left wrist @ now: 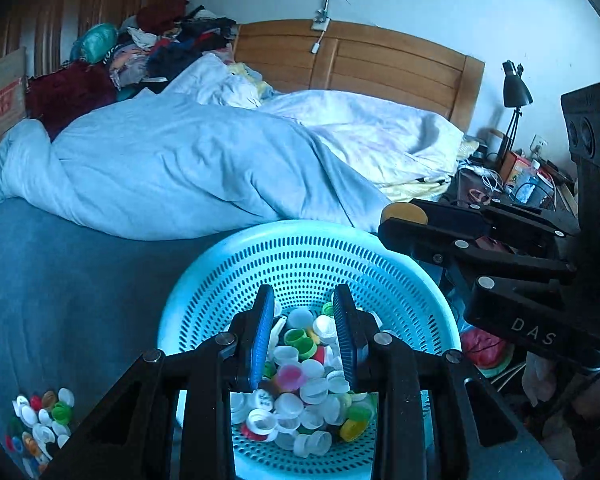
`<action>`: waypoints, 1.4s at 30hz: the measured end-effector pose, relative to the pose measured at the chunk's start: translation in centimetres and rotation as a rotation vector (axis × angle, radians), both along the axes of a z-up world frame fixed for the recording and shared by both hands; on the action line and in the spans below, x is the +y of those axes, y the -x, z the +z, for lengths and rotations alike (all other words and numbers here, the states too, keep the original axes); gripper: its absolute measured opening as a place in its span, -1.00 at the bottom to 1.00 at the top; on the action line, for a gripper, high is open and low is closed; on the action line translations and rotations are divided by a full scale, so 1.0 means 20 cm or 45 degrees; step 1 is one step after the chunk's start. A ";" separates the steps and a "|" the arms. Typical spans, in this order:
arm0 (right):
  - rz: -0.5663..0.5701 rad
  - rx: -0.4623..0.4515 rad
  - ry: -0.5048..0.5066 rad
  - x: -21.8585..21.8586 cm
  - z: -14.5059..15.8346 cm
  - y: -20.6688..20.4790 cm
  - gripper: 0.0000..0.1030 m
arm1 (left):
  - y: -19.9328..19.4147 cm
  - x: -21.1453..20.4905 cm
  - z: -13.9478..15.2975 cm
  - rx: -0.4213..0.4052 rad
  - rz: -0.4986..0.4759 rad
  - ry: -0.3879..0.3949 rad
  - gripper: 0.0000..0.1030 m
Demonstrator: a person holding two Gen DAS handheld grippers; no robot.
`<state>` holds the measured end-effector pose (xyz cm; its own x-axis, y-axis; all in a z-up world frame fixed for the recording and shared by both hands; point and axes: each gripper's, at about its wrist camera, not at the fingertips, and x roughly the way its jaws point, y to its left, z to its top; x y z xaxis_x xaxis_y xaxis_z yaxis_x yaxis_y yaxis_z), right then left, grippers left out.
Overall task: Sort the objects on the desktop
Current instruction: 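Carry the pink cap in the left gripper over the basket while the right gripper carries the yellow cap, then open the left gripper over the basket while the right gripper opens too, then move both grippers back to the cap pile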
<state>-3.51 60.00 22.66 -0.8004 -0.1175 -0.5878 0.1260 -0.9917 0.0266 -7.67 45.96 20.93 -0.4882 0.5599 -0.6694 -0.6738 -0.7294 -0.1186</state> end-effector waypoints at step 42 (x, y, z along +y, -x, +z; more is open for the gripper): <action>0.403 -0.222 0.110 -0.61 -0.54 -0.19 0.32 | -0.20 -2.07 -0.75 -0.197 1.035 -0.033 0.31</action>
<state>0.38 47.81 11.81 -0.6051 -0.3981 -0.6895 0.4121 -0.8976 0.1566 -3.68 4.50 5.98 -0.6509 0.0882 -0.7540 0.0876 -0.9779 -0.1901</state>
